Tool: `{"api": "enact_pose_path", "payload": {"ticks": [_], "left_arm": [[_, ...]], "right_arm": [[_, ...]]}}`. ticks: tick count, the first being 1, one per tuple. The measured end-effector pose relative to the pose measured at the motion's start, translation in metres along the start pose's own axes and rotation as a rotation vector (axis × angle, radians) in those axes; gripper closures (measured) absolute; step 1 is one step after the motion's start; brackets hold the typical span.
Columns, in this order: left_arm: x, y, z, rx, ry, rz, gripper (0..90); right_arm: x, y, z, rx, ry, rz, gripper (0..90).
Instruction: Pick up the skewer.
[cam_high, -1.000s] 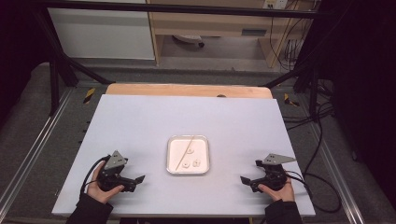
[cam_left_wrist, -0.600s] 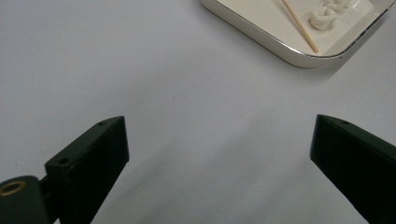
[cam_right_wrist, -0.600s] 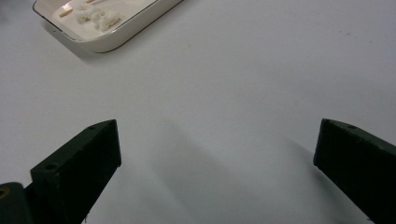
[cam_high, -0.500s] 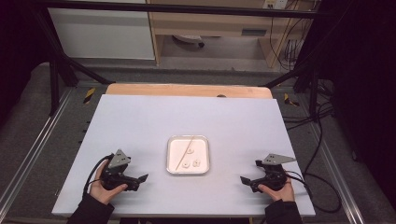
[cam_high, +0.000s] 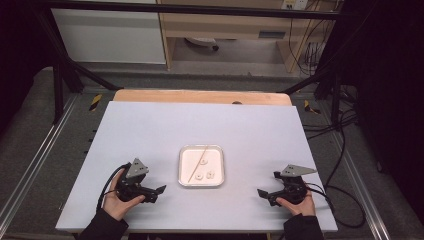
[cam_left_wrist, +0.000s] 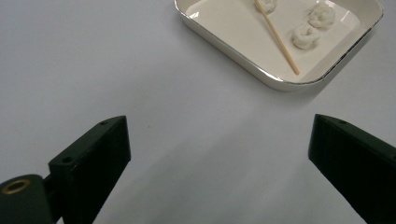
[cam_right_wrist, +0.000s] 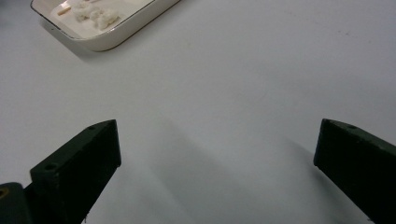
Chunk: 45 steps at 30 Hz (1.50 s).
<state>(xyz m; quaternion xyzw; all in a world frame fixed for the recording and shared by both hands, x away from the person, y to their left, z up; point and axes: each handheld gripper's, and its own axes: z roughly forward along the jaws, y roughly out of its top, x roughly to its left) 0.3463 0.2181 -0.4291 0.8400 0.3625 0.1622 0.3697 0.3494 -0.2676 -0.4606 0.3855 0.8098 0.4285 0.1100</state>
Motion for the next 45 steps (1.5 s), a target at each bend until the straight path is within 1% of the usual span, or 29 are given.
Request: {"api": "enact_pose_path", "payload": {"ticks": [4, 8, 9, 12, 13, 15, 16, 18, 23, 26, 32, 36, 40, 42, 45], "left_arm": [[-0.003, 0.006, 0.002, 0.0, 0.001, -0.005, 5.8], [-0.008, 0.018, 0.006, 0.002, -0.001, -0.003, 6.2], [-0.008, 0.018, 0.006, 0.002, -0.001, -0.003, 6.3], [-0.014, 0.028, 0.011, 0.001, 0.001, 0.006, 6.7], [-0.014, 0.028, 0.011, 0.001, 0.001, 0.006, 6.7], [-0.018, 0.034, 0.015, 0.004, 0.003, 0.011, 6.9], [-0.018, 0.034, 0.015, 0.004, 0.003, 0.011, 7.2], [-0.022, 0.04, 0.02, 0.011, 0.006, 0.012, 7.4], [-0.025, 0.045, 0.027, 0.019, 0.01, 0.014, 9.1], [-0.029, 0.051, 0.034, 0.033, 0.024, 0.014, 10.7], [-0.034, 0.059, 0.043, 0.042, 0.026, 0.01, 15.9], [-0.039, 0.065, 0.052, 0.055, 0.036, 0.016, 20.4], [-0.041, 0.068, 0.056, 0.058, 0.033, 0.01, 27.4], [-0.042, 0.07, 0.061, 0.061, 0.034, 0.0, 31.6], [-0.044, 0.071, 0.066, 0.07, 0.034, -0.001, 37.0]], "right_arm": [[0.001, 0.0, 0.001, 0.006, 0.0, -0.002, 1.2], [0.001, 0.0, 0.0, 0.003, -0.004, -0.005, 1.2], [0.001, 0.0, 0.0, 0.003, -0.003, -0.005, 1.2], [0.001, 0.0, 0.001, 0.007, -0.002, -0.004, 1.2], [0.001, 0.0, 0.001, 0.007, -0.002, -0.004, 1.2], [0.001, 0.0, 0.001, 0.006, -0.001, -0.005, 1.2], [0.001, 0.0, 0.001, 0.006, -0.001, -0.005, 1.2], [0.001, 0.0, 0.001, 0.005, -0.003, -0.008, 1.2], [0.001, 0.0, 0.001, 0.006, -0.002, -0.004, 1.2], [0.001, 0.0, 0.001, 0.006, -0.002, -0.006, 1.2], [0.001, 0.0, 0.001, 0.005, 0.0, -0.004, 1.2], [0.001, 0.0, 0.001, 0.005, 0.0, -0.004, 1.2], [0.001, 0.0, 0.001, 0.006, 0.0, -0.004, 1.2], [0.001, 0.0, 0.001, 0.005, 0.0, -0.005, 1.2], [0.001, 0.0, 0.001, 0.006, 0.0, -0.006, 1.2]]}}
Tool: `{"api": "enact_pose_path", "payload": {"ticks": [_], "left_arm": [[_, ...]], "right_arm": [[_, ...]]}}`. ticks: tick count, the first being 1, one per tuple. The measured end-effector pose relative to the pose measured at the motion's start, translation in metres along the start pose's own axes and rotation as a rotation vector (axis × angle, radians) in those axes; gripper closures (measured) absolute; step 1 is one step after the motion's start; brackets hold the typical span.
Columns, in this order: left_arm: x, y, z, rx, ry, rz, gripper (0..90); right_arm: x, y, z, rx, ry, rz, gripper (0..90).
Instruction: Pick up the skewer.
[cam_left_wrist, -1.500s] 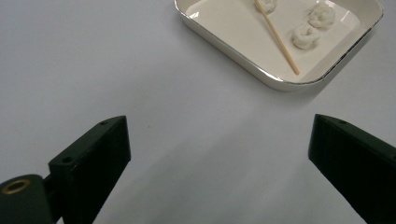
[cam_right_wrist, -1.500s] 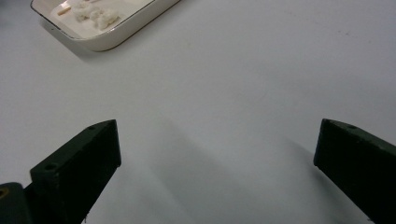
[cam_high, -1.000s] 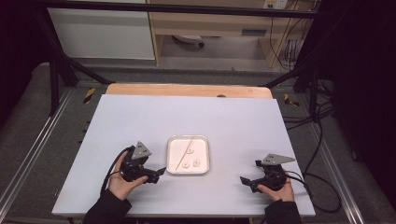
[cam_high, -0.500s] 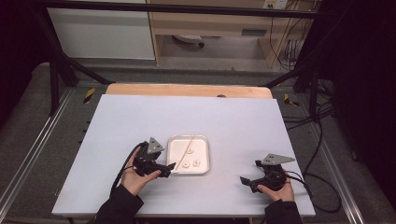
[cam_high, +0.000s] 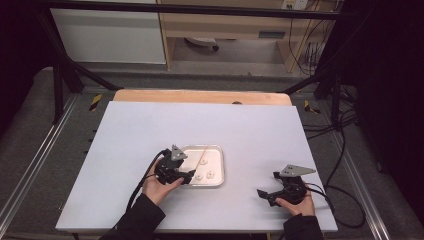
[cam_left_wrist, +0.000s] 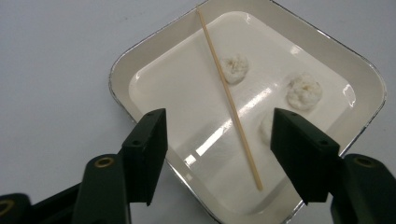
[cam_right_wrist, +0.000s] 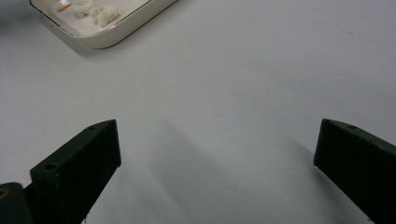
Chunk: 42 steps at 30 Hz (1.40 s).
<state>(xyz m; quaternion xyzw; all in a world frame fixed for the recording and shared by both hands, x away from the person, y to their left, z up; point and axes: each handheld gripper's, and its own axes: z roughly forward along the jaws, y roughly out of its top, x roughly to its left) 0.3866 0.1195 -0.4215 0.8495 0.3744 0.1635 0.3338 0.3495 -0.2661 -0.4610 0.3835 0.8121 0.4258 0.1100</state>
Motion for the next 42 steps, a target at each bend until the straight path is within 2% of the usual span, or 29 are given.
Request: {"api": "enact_pose_path", "payload": {"ticks": [5, 13, 29, 35, 42], "left_arm": [[-0.003, 0.001, 0.008, 0.013, -0.002, -0.007, 43.7], [-0.007, 0.0, 0.018, 0.036, 0.02, -0.011, 57.5], [-0.018, -0.001, 0.024, 0.034, 0.024, -0.02, 73.7], [-0.02, -0.002, 0.025, 0.025, 0.036, -0.04, 78.6], [-0.021, -0.005, 0.025, 0.006, 0.06, -0.095, 84.8]], "right_arm": [[0.0, 0.0, 0.0, 0.003, 0.0, 0.0, 1.2], [0.0, 0.0, 0.0, 0.002, 0.0, 0.003, 1.2], [0.0, 0.0, 0.0, 0.003, 0.0, -0.002, 1.2], [0.001, 0.0, 0.0, 0.004, 0.0, 0.0, 1.2], [0.0, 0.0, 0.0, 0.003, 0.001, -0.003, 1.2]]}}
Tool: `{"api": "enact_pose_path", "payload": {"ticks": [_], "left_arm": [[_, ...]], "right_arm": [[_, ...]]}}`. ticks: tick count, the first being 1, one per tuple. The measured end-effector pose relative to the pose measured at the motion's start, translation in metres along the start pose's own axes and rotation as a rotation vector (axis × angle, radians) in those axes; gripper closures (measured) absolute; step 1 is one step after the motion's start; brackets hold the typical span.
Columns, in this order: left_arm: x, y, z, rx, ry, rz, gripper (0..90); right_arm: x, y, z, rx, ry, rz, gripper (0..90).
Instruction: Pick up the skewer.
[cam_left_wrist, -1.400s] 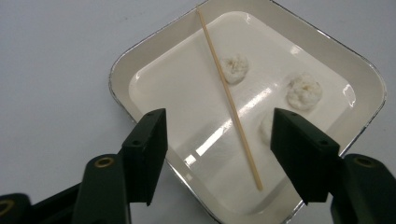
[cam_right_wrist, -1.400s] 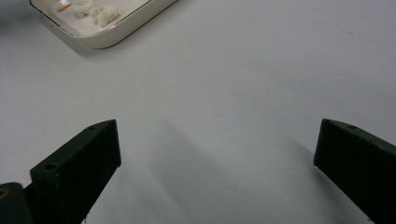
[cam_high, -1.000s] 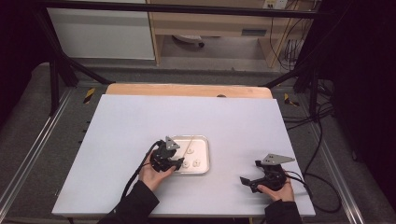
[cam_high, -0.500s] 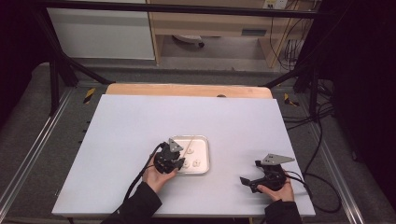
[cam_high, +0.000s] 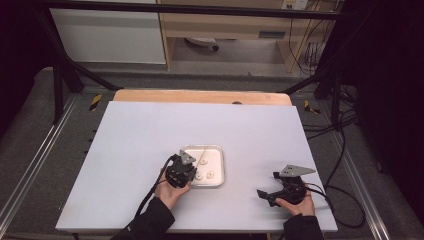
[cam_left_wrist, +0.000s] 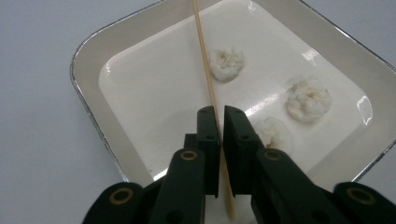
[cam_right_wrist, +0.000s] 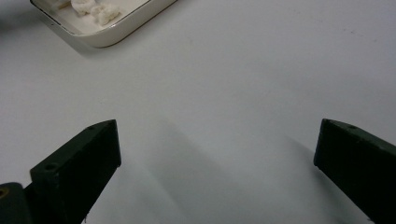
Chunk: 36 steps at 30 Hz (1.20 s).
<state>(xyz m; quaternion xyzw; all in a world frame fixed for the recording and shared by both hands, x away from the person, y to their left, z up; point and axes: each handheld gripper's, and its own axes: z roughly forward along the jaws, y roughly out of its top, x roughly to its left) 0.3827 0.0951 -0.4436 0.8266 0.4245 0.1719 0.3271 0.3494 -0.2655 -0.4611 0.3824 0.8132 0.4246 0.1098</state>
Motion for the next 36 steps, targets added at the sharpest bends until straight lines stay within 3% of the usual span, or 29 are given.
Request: {"api": "enact_pose_path", "payload": {"ticks": [8, 24, 29, 36], "left_arm": [[0.0, -0.002, -0.002, -0.02, 0.012, -0.02, 88.1], [0.009, -0.003, -0.022, -0.072, -0.005, 0.012, 88.3], [0.011, -0.005, -0.026, -0.079, -0.025, 0.024, 88.3], [0.012, -0.007, -0.032, -0.086, -0.088, 0.069, 88.3]], "right_arm": [[0.0, 0.0, 0.0, 0.0, 0.0, 0.0, 1.2], [0.001, 0.0, 0.001, 0.011, -0.004, -0.01, 1.2], [0.002, 0.001, 0.002, 0.014, -0.004, -0.014, 1.0], [0.003, 0.001, 0.002, 0.018, -0.007, -0.016, 0.8]]}}
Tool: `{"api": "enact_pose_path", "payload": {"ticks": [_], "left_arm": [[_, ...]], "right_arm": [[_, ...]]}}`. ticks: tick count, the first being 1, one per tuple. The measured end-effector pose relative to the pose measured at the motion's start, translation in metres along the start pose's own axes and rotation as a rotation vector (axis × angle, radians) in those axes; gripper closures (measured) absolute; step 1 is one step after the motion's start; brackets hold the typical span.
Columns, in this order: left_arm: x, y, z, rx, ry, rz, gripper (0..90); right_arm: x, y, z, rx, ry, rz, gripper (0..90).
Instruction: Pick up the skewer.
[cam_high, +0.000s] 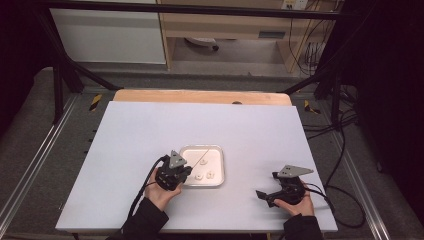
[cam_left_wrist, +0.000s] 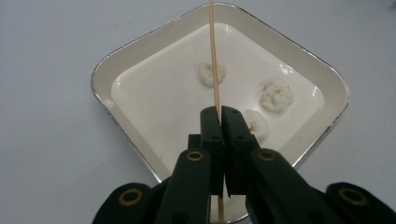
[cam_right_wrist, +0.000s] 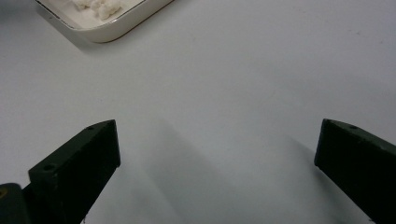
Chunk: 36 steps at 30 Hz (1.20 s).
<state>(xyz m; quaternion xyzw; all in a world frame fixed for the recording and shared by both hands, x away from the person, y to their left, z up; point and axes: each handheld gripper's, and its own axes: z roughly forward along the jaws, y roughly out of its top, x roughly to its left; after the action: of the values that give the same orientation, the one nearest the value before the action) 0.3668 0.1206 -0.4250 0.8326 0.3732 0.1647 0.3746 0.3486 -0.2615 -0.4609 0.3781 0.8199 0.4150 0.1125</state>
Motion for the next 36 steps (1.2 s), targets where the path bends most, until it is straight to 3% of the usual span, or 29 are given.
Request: {"api": "enact_pose_path", "payload": {"ticks": [8, 21, 36], "left_arm": [[0.0, -0.001, -0.006, -0.004, -0.05, 0.03, 88.3], [-0.007, 0.0, -0.011, 0.002, -0.097, 0.076, 88.3], [-0.018, 0.007, -0.015, 0.037, -0.153, 0.148, 88.3]], "right_arm": [[0.005, 0.004, 0.003, 0.005, -0.012, -0.03, 0.7], [0.019, 0.013, 0.008, 0.029, -0.056, -0.091, 0.8], [0.043, 0.029, 0.015, 0.072, -0.091, -0.25, 2.7]]}}
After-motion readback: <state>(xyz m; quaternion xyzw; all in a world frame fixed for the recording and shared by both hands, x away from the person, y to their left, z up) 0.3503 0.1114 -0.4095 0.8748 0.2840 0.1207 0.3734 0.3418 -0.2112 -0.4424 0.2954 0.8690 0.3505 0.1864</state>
